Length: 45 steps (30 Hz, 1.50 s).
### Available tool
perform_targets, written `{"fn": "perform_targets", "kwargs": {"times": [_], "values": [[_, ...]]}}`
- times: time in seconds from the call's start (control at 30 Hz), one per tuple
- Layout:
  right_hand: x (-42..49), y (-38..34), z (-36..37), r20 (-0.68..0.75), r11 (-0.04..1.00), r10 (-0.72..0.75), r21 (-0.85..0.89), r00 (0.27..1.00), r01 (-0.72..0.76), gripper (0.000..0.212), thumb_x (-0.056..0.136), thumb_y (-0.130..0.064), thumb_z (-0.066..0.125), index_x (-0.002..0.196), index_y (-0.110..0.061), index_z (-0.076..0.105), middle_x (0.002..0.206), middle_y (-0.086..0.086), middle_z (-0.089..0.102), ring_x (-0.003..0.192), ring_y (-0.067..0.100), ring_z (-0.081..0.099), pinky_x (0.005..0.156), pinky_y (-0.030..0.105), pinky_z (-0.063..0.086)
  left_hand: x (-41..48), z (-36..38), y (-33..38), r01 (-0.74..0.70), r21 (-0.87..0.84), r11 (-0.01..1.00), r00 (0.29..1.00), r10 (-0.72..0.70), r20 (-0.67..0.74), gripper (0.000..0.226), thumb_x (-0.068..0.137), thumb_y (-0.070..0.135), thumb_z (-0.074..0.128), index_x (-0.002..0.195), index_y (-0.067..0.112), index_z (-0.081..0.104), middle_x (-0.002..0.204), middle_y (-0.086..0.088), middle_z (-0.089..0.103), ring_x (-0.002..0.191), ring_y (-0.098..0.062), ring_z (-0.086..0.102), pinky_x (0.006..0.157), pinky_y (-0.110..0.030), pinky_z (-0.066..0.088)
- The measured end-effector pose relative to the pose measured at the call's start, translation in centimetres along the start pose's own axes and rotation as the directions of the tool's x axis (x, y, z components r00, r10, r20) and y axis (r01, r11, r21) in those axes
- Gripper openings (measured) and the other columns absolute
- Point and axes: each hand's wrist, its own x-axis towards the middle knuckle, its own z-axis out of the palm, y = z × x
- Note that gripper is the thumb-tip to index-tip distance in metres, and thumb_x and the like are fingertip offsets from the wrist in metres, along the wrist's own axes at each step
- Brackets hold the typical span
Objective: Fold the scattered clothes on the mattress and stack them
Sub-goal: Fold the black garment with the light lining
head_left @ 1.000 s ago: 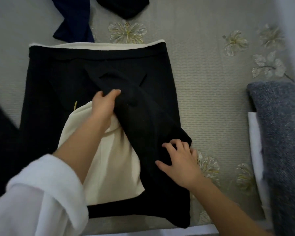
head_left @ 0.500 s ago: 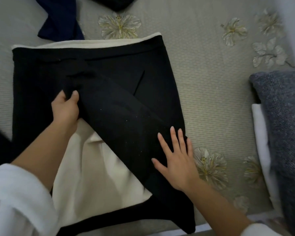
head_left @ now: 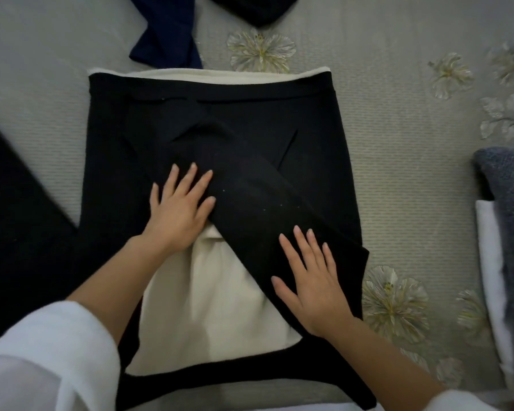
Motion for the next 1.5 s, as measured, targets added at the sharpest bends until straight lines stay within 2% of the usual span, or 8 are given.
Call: {"fn": "perform_targets", "kwargs": {"times": [0.33, 0.47, 0.6, 0.67, 0.87, 1.1, 1.33, 1.5], "values": [[8.0, -14.2, -0.3, 0.029, 0.947, -0.285, -0.143, 0.958, 0.286, 0.076, 0.095, -0.056, 0.028, 0.148, -0.028, -0.020, 0.154, 0.003, -0.030, 0.142, 0.022, -0.029, 0.117, 0.042, -0.013, -6.8, -2.1, -9.6, 0.184, -0.292, 0.938, 0.889, -0.286, -0.358, 0.048, 0.101, 0.026, 0.036, 0.148, 0.021, 0.028, 0.159, -0.001, 0.017, 0.147, -0.017, 0.000, 0.117, -0.042, -0.002], [10.1, -18.8, 1.7, 0.116, 0.948, -0.247, -0.178, 0.962, 0.265, 0.080, 0.092, -0.063, 0.030, 0.145, -0.037, -0.024, 0.155, 0.008, -0.029, 0.141, 0.035, -0.029, 0.114, 0.055, -0.009, -9.6, -3.3, -16.4, 0.466, -0.398, 0.790, 0.703, -0.604, -0.376, 0.053, 0.099, 0.024, 0.042, 0.149, 0.016, 0.026, 0.159, -0.008, 0.016, 0.147, -0.025, 0.003, 0.117, -0.045, 0.001], [11.0, -19.7, 3.5, 0.236, 0.939, -0.162, -0.262, 0.958, 0.223, 0.072, 0.091, -0.068, 0.023, 0.141, -0.048, -0.024, 0.154, 0.008, -0.031, 0.136, 0.041, -0.035, 0.111, 0.066, -0.003, -11.3, -4.7, -21.5, 0.701, -0.603, 0.381, 0.416, -0.905, -0.088, 0.069, 0.095, 0.036, 0.049, 0.151, 0.017, 0.014, 0.157, -0.015, 0.011, 0.143, -0.034, 0.009, 0.114, -0.050, 0.011], [11.1, -19.7, 3.8, 0.257, 0.931, -0.131, -0.301, 0.957, 0.208, 0.070, 0.091, -0.069, 0.020, 0.140, -0.049, -0.026, 0.152, 0.008, -0.035, 0.134, 0.041, -0.038, 0.110, 0.066, -0.006, -12.0, -5.5, -23.0, 0.664, -0.682, 0.308, 0.386, -0.922, -0.040, 0.076, 0.091, 0.036, 0.058, 0.150, 0.014, 0.016, 0.150, -0.017, 0.024, 0.138, -0.034, 0.023, 0.110, -0.045, 0.023], [11.3, -20.4, 3.5, 0.309, 0.909, -0.069, -0.372, 0.949, 0.187, 0.070, 0.090, -0.070, 0.015, 0.136, -0.048, -0.034, 0.149, 0.008, -0.041, 0.134, 0.042, -0.037, 0.110, 0.065, -0.007, -12.8, -7.1, -25.3, 0.353, -0.929, 0.109, 0.640, -0.753, 0.155, 0.045, 0.087, 0.030, 0.068, 0.126, 0.010, 0.056, 0.114, -0.002, 0.065, 0.099, -0.013, 0.063, 0.077, -0.022, 0.049], [11.4, -20.8, 3.3, 0.341, 0.913, -0.036, -0.372, 0.939, 0.170, 0.069, 0.089, -0.071, 0.012, 0.136, -0.050, -0.034, 0.135, 0.003, -0.050, 0.135, 0.040, -0.036, 0.111, 0.062, -0.007, -16.0, -8.9, -27.2, 0.090, -0.968, 0.232, 0.275, -0.940, -0.200, 0.040, 0.094, 0.047, 0.049, 0.122, 0.020, 0.061, 0.115, 0.008, 0.063, 0.103, -0.006, 0.060, 0.094, -0.028, 0.049], [10.8, -20.5, 2.7, 0.342, 0.899, -0.044, -0.397, 0.939, 0.186, 0.075, 0.080, -0.070, 0.001, 0.136, -0.041, -0.039, 0.140, 0.007, -0.049, 0.127, 0.036, -0.044, 0.113, 0.060, 0.000, -19.2, -6.4, -29.2, -0.113, -0.993, 0.019, 0.018, -1.000, -0.021, 0.035, 0.097, 0.034, 0.047, 0.128, 0.021, 0.058, 0.120, 0.003, 0.062, 0.105, -0.009, 0.062, 0.094, -0.030, 0.052], [11.0, -20.4, 2.9, 0.317, 0.897, -0.051, -0.402, 0.947, 0.183, 0.077, 0.088, -0.072, 0.013, 0.135, -0.042, -0.039, 0.146, 0.006, -0.043, 0.138, 0.040, -0.031, 0.114, 0.060, 0.002, -18.1, -7.8, -26.2, -0.045, -0.982, 0.183, 0.142, -0.972, -0.188, 0.038, 0.097, 0.038, 0.047, 0.124, 0.015, 0.061, 0.119, 0.002, 0.064, 0.108, -0.009, 0.061, 0.097, -0.029, 0.050]]}}
